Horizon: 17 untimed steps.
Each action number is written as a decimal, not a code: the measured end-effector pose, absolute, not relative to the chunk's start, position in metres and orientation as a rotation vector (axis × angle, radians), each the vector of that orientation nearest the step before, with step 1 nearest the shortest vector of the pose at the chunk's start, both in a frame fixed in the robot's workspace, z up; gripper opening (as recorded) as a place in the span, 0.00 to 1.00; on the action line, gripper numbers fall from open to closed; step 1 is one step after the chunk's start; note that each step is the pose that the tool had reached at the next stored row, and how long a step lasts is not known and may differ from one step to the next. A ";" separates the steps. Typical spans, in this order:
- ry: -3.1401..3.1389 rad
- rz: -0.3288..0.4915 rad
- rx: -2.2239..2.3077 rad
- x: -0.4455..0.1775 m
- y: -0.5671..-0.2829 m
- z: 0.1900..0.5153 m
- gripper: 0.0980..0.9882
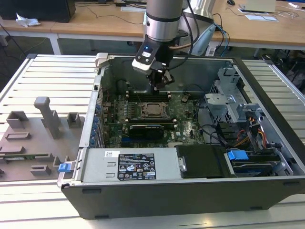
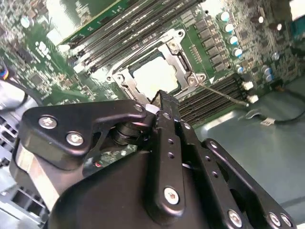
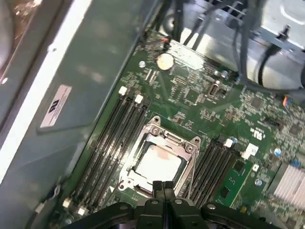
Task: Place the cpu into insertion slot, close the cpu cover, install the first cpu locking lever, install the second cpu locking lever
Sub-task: 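Install the first cpu locking lever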
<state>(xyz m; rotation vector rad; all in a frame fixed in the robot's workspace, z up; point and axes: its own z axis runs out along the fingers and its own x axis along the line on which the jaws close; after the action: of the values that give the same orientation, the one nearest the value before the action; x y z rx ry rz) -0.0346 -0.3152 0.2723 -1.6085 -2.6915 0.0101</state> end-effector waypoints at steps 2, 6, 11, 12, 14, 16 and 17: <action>-2.776 0.011 -1.459 -0.035 -0.315 0.272 0.01; -2.823 0.011 -1.365 -0.035 -0.315 0.272 0.01; -2.890 0.011 -1.218 -0.035 -0.315 0.272 0.01; -2.897 0.011 -1.202 -0.035 -0.315 0.272 0.01; -2.916 0.011 -1.156 -0.035 -0.315 0.272 0.01; -2.945 0.012 -1.079 -0.035 -0.315 0.272 0.01; -2.958 0.012 -1.044 -0.035 -0.315 0.272 0.01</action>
<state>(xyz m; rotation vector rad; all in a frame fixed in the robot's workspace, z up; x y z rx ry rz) -0.0346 -0.3152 0.2723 -1.0443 -2.9579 0.0117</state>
